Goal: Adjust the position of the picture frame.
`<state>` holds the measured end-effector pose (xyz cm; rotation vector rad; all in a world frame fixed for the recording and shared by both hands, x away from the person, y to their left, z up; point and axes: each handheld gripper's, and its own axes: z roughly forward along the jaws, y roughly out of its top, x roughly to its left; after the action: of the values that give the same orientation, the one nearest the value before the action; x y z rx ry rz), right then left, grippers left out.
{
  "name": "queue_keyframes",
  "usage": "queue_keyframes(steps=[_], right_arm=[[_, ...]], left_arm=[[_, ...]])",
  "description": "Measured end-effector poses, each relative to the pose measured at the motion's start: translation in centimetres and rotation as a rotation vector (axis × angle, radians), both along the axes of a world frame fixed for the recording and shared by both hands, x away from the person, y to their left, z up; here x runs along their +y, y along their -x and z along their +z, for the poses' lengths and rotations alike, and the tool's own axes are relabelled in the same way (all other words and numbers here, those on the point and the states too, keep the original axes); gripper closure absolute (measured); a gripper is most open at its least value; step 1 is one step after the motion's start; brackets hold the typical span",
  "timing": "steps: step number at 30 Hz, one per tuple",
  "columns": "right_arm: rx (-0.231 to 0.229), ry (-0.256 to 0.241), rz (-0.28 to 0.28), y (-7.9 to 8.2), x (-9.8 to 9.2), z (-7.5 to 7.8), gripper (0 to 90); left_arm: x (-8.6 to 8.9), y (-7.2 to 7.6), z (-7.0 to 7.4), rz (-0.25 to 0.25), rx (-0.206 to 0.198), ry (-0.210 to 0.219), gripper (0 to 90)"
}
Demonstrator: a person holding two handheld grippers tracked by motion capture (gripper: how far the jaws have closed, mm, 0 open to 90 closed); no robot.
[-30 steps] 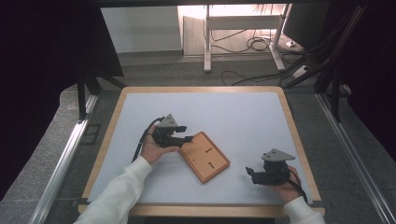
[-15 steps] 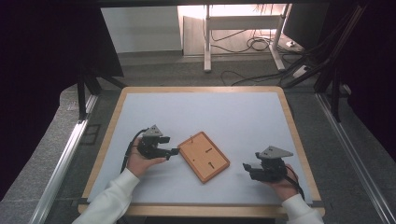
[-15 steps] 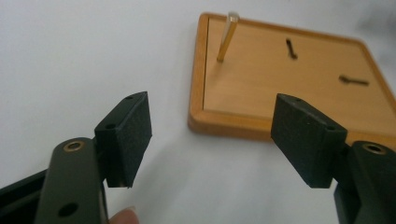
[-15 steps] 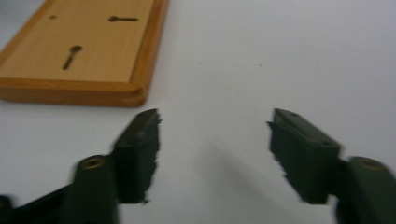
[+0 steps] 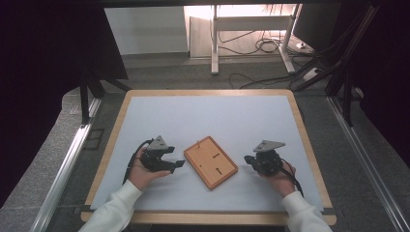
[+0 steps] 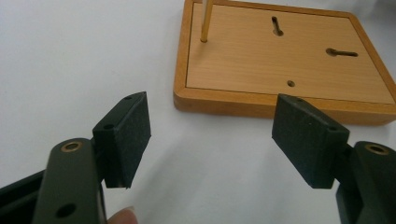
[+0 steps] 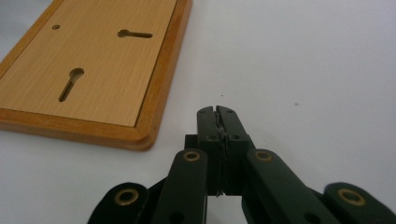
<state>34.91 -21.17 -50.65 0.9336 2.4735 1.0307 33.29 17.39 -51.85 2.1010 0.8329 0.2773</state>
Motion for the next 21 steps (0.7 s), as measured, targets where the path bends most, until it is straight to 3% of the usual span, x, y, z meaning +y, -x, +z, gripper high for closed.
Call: queue_keyframes(steps=[18,21], right_arm=[[0.044,0.033,0.092,0.2,2.2,-1.0,90.0],[0.038,0.039,0.081,0.4,2.3,-0.9,90.0]], left_arm=[[0.3,0.2,-0.2,0.010,-0.009,-0.016,27.8],[0.3,0.2,-0.2,0.010,-0.010,-0.014,27.8]])
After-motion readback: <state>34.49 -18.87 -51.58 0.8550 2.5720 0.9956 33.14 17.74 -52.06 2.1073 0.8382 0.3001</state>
